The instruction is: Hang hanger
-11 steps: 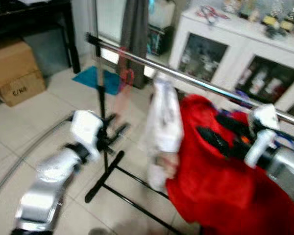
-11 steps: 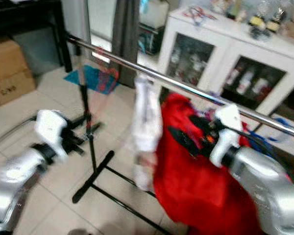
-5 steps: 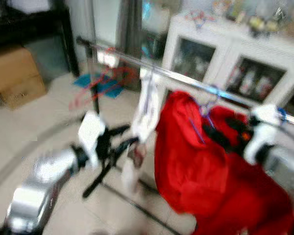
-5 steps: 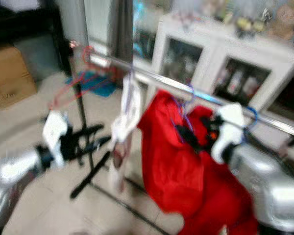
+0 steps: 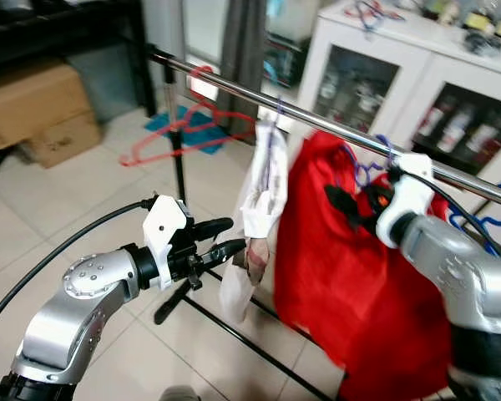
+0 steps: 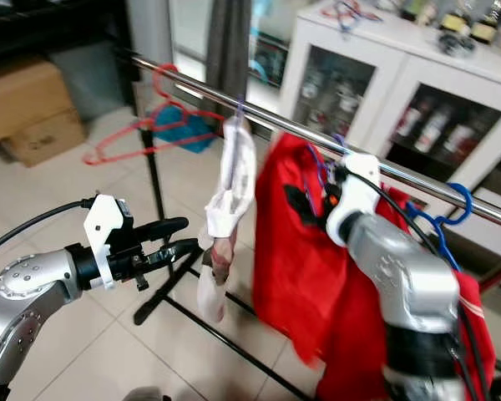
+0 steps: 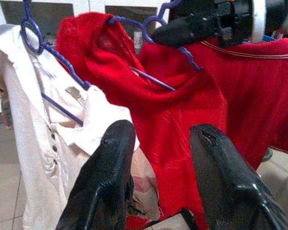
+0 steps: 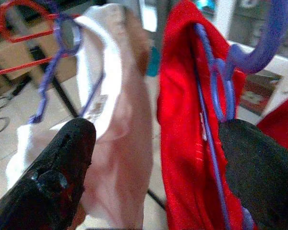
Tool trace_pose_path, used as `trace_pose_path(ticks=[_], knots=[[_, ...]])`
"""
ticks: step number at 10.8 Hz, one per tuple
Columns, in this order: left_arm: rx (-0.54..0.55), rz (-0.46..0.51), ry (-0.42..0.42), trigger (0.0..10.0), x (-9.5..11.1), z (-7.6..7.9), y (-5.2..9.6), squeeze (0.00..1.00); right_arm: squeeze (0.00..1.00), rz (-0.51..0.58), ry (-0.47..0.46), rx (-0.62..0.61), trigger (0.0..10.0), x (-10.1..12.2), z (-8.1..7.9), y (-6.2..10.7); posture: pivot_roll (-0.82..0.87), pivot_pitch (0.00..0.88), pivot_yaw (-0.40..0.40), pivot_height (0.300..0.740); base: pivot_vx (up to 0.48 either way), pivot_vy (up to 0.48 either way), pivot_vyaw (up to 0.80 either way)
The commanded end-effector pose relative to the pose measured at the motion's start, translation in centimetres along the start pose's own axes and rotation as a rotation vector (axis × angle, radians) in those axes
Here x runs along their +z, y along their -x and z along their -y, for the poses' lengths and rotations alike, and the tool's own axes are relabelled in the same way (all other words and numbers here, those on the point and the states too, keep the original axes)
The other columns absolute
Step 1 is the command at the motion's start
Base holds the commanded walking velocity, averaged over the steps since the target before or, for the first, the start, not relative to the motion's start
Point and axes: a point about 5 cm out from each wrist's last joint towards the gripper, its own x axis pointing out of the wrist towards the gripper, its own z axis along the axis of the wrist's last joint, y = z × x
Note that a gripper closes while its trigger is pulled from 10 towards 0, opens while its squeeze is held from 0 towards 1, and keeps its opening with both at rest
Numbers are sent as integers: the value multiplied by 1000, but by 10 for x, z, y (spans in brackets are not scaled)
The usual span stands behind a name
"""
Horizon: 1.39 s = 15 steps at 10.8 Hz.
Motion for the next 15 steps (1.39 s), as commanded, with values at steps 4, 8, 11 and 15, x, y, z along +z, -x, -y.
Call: trace_pose_path(ticks=[4,8,11,15], knots=[[0,-5,-11,10000,0,-1,-2,0,0,-53,-19,-158,10000,-3,22,0,96,0,-104,740,0,0,0],[-3,-5,-21,10000,1,-4,-2,0,588,-25,86,61,10000,11,28,39,84,0,-92,740,0,0,0],[-29,0,-27,10000,2,-6,-7,0,1000,-65,107,27,10000,12,35,43,60,0,-73,740,0,0,0],[-105,1,-26,10000,4,-5,-14,0,0,-96,-41,-31,10000,-1,17,-6,66,0,-82,740,0,0,0]])
